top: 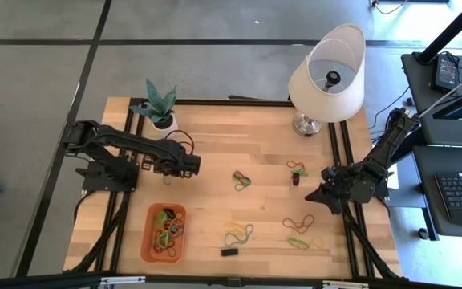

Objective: Pick and place rubber bands into bin
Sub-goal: Put the blue rubber band into the orange bin

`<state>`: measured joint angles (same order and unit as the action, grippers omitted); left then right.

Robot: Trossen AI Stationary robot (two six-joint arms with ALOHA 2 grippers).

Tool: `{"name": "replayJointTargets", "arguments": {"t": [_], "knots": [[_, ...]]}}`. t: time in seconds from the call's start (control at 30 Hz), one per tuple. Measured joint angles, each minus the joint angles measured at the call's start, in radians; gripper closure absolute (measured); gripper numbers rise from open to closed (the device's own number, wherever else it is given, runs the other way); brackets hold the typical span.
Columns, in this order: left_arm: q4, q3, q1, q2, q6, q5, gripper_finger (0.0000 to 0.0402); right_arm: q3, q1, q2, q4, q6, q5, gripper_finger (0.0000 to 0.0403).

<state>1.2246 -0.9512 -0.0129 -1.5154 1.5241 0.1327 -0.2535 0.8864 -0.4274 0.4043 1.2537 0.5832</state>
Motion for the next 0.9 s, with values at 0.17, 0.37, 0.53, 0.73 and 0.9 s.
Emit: {"name": "replayJointTargets", "arguments": {"t": [0.17,0.37,0.53,0.73,0.9], "knots": [[-0.074,0.082,0.035,0.000,0.001,-0.047,0.0297,0.000,0.000,0.000,-0.032,-0.001,0.047,0.0403],[-0.190,0.153,0.076,0.000,0.009,-0.017,0.0299,0.000,-0.015,0.000,-0.062,0.001,0.052,0.0403],[-0.309,0.218,0.106,0.000,0.010,0.004,0.0299,0.000,-0.046,-0.002,-0.091,-0.001,0.052,0.0403],[-0.409,0.281,0.125,0.003,0.011,0.002,0.0302,-0.001,-0.074,-0.002,-0.103,-0.005,0.053,0.0403],[-0.405,0.278,0.125,0.003,0.015,0.003,0.0342,-0.001,-0.085,-0.003,-0.108,-0.005,0.053,0.0403]]}}
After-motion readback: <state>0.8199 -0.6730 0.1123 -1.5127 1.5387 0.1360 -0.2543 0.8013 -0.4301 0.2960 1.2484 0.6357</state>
